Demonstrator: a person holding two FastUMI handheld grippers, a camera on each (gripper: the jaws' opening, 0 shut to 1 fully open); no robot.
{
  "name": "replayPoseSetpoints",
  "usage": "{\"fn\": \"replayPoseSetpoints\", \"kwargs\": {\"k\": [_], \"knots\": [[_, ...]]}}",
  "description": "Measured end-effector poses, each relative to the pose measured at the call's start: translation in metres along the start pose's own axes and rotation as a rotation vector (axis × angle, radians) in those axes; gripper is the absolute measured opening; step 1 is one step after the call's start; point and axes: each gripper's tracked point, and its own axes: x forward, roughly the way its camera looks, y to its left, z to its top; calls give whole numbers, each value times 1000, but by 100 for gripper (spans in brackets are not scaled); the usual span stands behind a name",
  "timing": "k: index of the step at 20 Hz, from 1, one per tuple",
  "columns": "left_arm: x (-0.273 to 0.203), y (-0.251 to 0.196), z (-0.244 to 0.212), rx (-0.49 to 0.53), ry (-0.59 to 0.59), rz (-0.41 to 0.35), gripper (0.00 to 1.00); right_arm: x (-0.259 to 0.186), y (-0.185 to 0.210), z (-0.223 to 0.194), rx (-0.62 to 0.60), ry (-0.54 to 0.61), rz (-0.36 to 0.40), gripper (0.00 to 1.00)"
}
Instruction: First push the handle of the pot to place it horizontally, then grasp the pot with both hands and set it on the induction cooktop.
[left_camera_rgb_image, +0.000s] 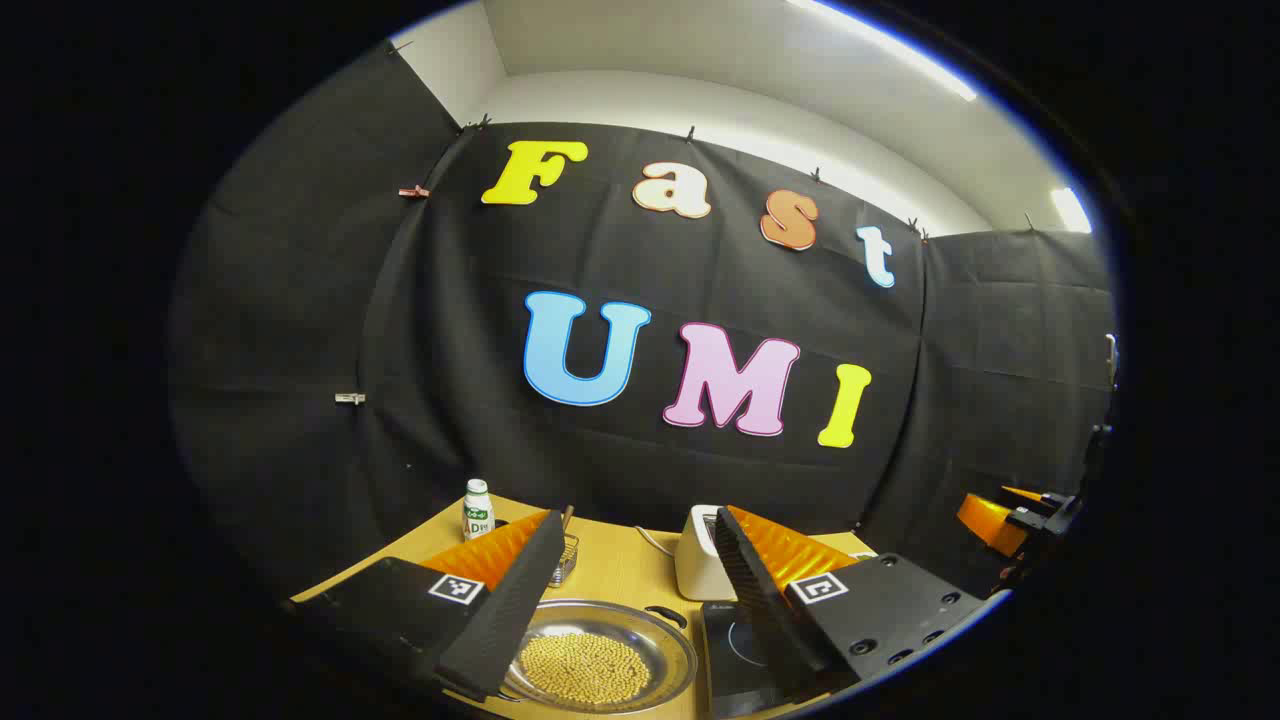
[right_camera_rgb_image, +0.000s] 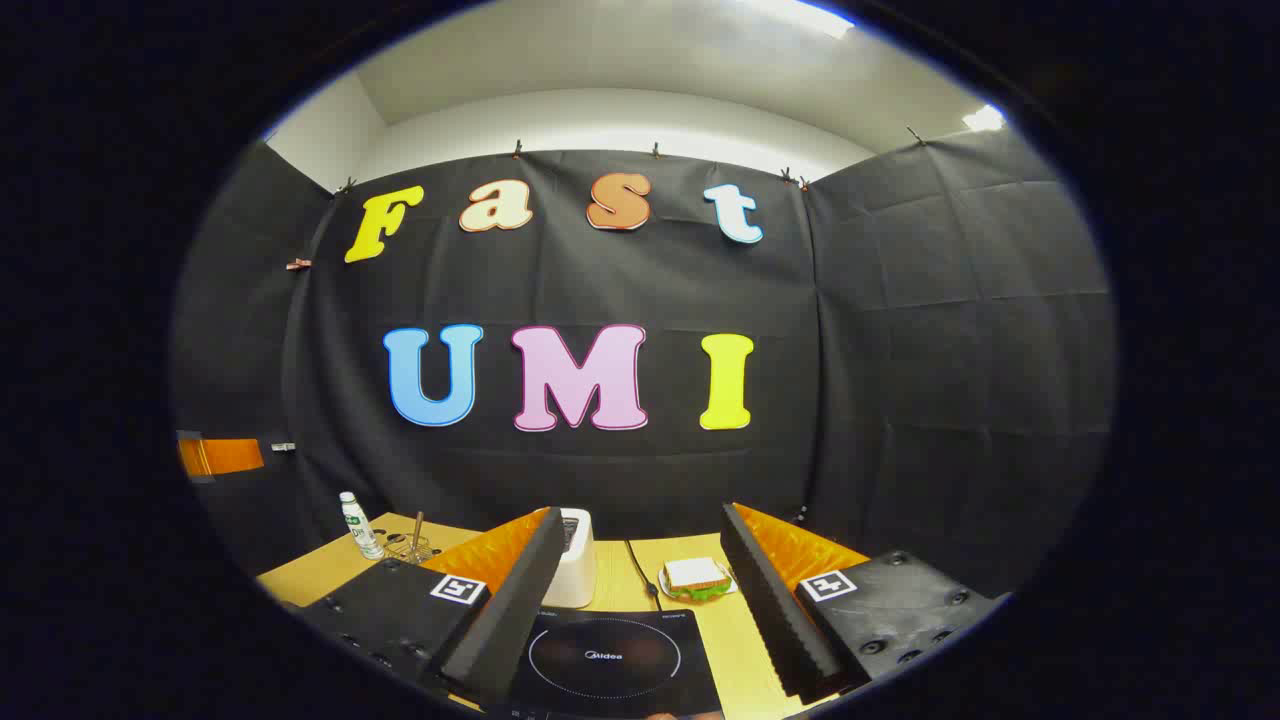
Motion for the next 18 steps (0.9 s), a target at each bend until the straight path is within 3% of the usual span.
{"fn": "replayPoseSetpoints", "kwargs": {"k": [13,18], "knots": [[-11,19,-3,59,11,24,95,-2,14,2,15,-10,17,98],[-10,29,-12,38,33,30,95,-4,17,3,10,-13,12,98]]}}
